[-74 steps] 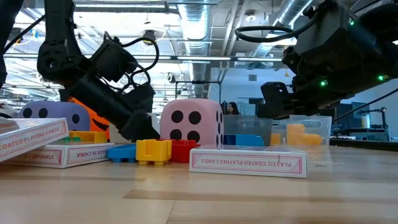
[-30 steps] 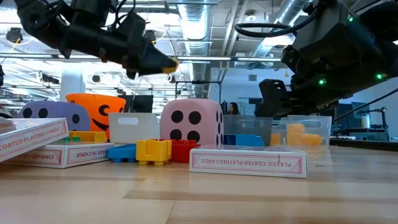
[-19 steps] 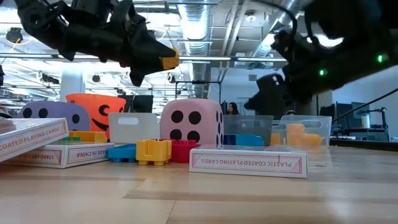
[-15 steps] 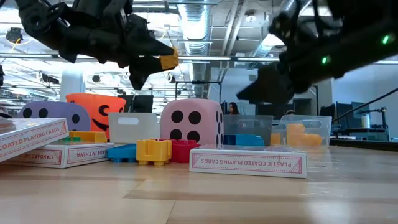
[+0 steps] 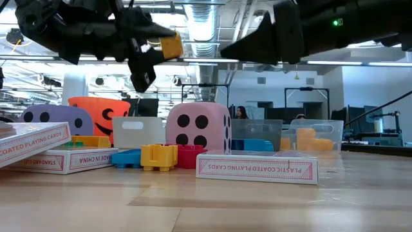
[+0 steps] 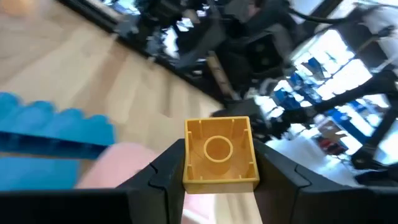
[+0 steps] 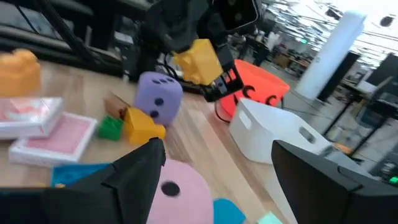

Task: Pick & Place Toys
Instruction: Put the small yellow game piece into the black bin

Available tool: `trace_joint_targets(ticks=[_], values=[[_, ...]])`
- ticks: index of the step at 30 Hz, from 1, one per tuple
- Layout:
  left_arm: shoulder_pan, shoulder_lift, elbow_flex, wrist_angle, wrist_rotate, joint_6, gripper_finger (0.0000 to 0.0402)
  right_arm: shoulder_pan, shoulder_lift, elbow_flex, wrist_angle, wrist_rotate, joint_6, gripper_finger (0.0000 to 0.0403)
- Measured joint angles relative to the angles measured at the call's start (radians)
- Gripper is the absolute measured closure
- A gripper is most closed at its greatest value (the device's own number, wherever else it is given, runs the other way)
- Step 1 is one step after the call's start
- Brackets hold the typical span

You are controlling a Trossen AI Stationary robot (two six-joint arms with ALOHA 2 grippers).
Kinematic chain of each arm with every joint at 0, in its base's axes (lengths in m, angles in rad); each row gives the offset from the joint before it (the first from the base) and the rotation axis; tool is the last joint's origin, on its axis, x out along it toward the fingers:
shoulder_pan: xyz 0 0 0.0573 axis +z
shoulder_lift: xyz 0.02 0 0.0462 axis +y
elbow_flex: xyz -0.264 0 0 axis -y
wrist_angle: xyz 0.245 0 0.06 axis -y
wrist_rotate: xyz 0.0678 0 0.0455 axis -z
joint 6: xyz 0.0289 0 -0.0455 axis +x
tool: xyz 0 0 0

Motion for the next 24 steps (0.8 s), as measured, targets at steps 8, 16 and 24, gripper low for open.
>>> trace_joint_targets(ticks=[8, 16, 24], values=[[-0.087, 0.012, 0.0, 0.022, -0.107, -0.039, 0.0268, -0.002, 0.0, 0.056, 0.003, -0.095, -0.074, 0.0107], [-0.123, 0.012, 0.011, 0.03, -0.157, -0.076, 0.0268, 0.013, 0.0, 0.091, -0.042, -0.114, -0.12, 0.0107], [-0.166, 0.105, 0.122, -0.003, -0.148, -0.068, 0.0268, 0.01, 0.0, 0.093, -0.054, -0.138, -0.12, 0.0107]])
